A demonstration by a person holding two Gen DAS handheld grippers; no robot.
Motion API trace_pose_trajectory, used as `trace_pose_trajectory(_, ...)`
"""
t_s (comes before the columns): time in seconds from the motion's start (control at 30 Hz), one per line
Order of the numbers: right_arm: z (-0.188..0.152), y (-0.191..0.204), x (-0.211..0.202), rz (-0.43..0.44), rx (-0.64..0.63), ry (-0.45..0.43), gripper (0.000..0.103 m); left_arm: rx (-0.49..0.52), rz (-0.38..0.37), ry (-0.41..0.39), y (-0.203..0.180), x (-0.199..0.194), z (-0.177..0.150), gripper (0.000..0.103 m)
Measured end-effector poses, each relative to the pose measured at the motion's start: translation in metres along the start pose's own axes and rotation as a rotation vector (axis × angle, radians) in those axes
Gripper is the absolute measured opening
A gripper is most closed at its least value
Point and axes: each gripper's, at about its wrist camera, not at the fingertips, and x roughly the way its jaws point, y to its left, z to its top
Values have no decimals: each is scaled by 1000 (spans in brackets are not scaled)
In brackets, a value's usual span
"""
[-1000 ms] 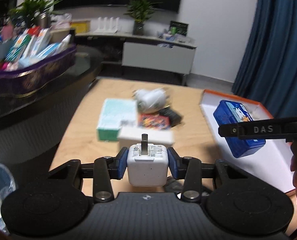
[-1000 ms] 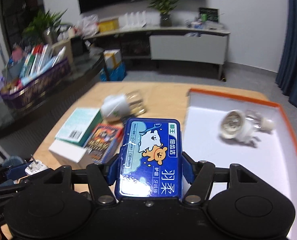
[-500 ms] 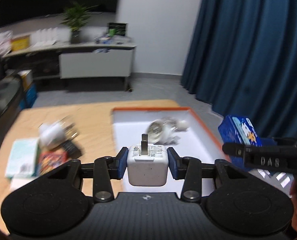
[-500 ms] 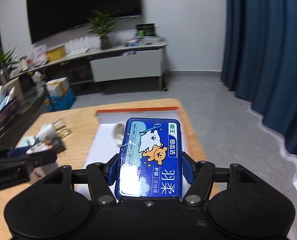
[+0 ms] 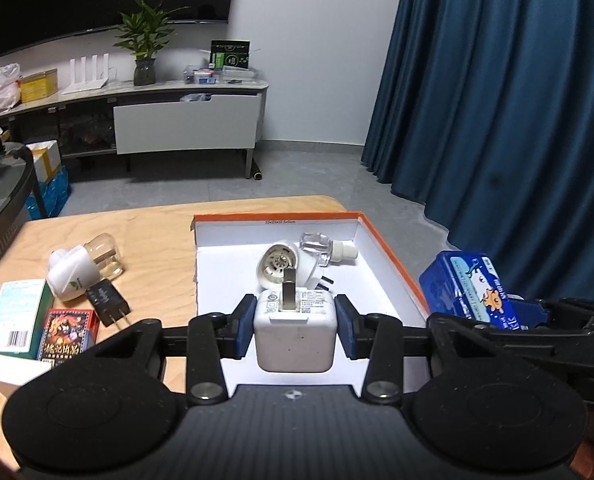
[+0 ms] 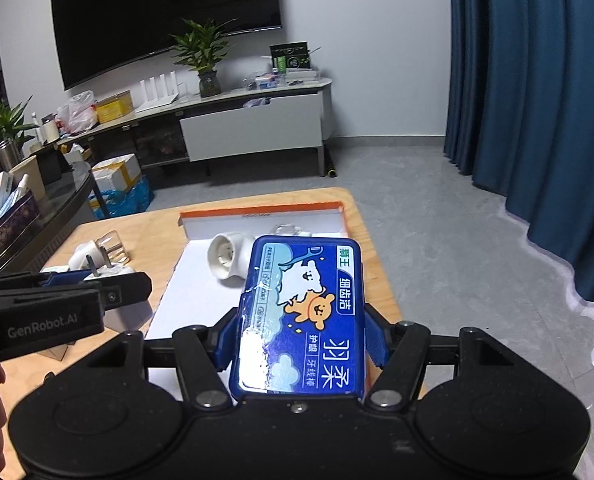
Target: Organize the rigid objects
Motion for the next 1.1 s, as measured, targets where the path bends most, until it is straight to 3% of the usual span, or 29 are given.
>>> trace_pose_trajectory(1.1, 4, 6, 14, 10, -44, 34, 75, -21, 17, 15, -3, 0, 3, 42)
